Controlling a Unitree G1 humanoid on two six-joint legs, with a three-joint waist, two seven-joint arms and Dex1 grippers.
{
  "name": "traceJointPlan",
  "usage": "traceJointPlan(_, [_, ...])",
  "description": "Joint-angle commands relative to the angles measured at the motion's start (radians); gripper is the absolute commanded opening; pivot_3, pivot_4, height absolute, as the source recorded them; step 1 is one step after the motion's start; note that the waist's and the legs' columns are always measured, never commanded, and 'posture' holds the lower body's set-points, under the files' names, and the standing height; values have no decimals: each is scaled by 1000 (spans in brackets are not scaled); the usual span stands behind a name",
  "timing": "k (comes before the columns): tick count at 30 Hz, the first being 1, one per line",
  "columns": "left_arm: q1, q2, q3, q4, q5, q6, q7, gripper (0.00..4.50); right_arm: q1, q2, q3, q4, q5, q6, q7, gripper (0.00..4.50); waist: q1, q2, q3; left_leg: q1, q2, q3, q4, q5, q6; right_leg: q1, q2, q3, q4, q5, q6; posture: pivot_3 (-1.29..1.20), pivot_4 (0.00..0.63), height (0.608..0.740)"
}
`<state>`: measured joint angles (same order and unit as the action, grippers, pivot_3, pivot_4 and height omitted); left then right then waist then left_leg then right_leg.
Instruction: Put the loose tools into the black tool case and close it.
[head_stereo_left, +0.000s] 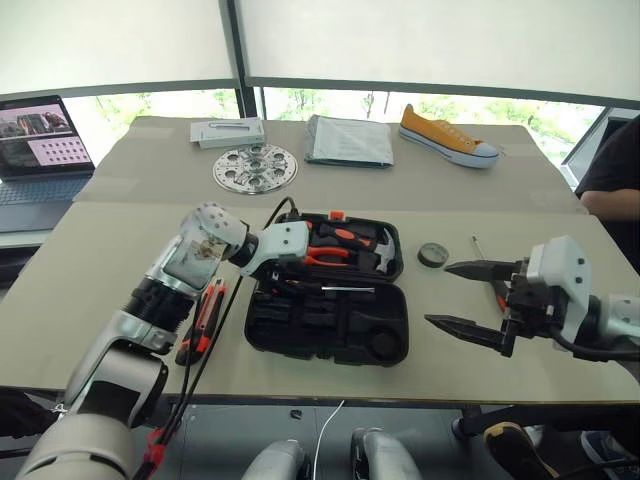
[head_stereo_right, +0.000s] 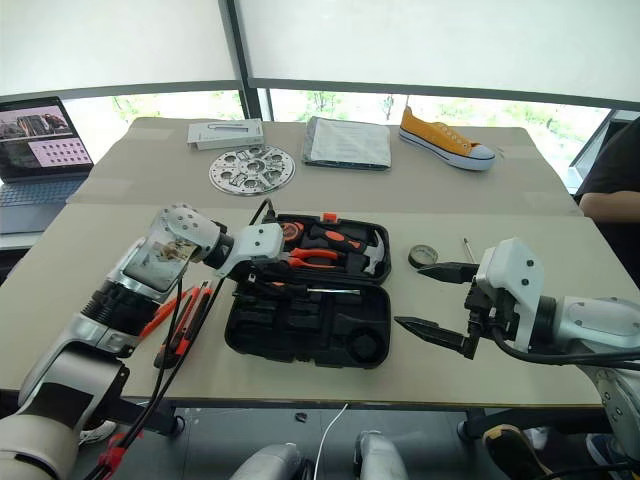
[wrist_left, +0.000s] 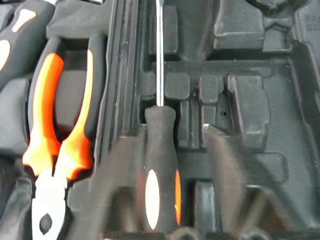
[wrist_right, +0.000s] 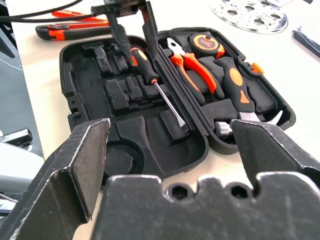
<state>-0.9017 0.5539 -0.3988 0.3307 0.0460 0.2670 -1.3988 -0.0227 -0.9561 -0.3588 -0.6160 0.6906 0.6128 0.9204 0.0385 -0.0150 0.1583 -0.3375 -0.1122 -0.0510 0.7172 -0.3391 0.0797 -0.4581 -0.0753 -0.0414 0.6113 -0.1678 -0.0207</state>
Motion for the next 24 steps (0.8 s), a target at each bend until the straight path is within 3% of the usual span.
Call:
traceJointPlan(1, [-30, -9, 0, 28, 12, -50, 11, 120, -5, 2, -12, -26, 11, -9, -6, 4500, 0, 0, 0, 0, 0, 0, 0, 0, 0, 0, 0, 0, 0, 0, 0, 0, 150, 740])
traceJointPlan(18, [21, -35, -91, 80, 132, -179, 64, 9, 13, 20, -5, -34, 1, -12, -21, 4500, 7, 1, -1, 1, 0, 0, 1, 0, 0, 2, 0, 0, 0, 0, 0, 0, 150, 740])
traceJointPlan(22, [9, -41, -10, 50, 38, -110, 37, 9, 39, 25, -23, -23, -30, -14, -44, 4500, 10, 1, -1, 0, 0, 0, 4, -1, 1, 3, 0, 0, 1, 1, 1, 0, 150, 740])
traceJointPlan(24, [21, -33, 89, -14, -102, -14, -11, 548, 45, 36, -51, 3, -39, 15, -94, 4500, 6, 0, 0, 0, 0, 0, 4, -1, 2, 2, 0, 1, 1, 1, 2, 0, 150, 740])
